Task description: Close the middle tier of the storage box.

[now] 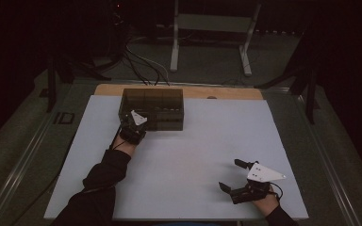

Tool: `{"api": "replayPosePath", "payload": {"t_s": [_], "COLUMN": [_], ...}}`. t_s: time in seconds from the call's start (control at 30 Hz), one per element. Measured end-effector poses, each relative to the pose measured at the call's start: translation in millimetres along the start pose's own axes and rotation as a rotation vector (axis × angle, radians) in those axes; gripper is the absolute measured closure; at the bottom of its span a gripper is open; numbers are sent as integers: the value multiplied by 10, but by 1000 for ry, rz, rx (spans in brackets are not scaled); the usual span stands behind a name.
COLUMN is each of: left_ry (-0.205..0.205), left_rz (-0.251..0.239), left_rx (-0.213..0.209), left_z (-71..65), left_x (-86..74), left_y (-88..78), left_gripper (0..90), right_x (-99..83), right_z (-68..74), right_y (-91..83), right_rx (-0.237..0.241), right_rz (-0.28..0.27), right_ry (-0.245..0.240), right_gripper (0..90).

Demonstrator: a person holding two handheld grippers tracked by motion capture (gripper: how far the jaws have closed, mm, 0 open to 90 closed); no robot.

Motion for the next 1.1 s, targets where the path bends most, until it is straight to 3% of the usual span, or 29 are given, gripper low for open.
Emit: {"api": "replayPosePath", "payload": {"t_s": [0.7, 1.1], "left_ry": [25, 20], "left_rz": [2, 5], "left_rx": [14, 8], "left_z": [14, 15], "left_x": [68, 68], "left_y": [42, 42], "left_gripper": [900, 900], "right_x": [-4, -5], "right_z": [8, 4], "right_y": [9, 5], "right_rx": [6, 4], "right_rz": [2, 3], "right_ry": [-2, 0], "right_gripper": [0, 0]}}
Point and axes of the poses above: each handheld gripper's, and its own axes: y roughly forward along the jaws, x roughly out of its top, z roughly to its left, the point moved 7 cm from there along y, roughly forward along the jaws, and after that the axes turned 10 degrees about -y, right-handed, at the moved point
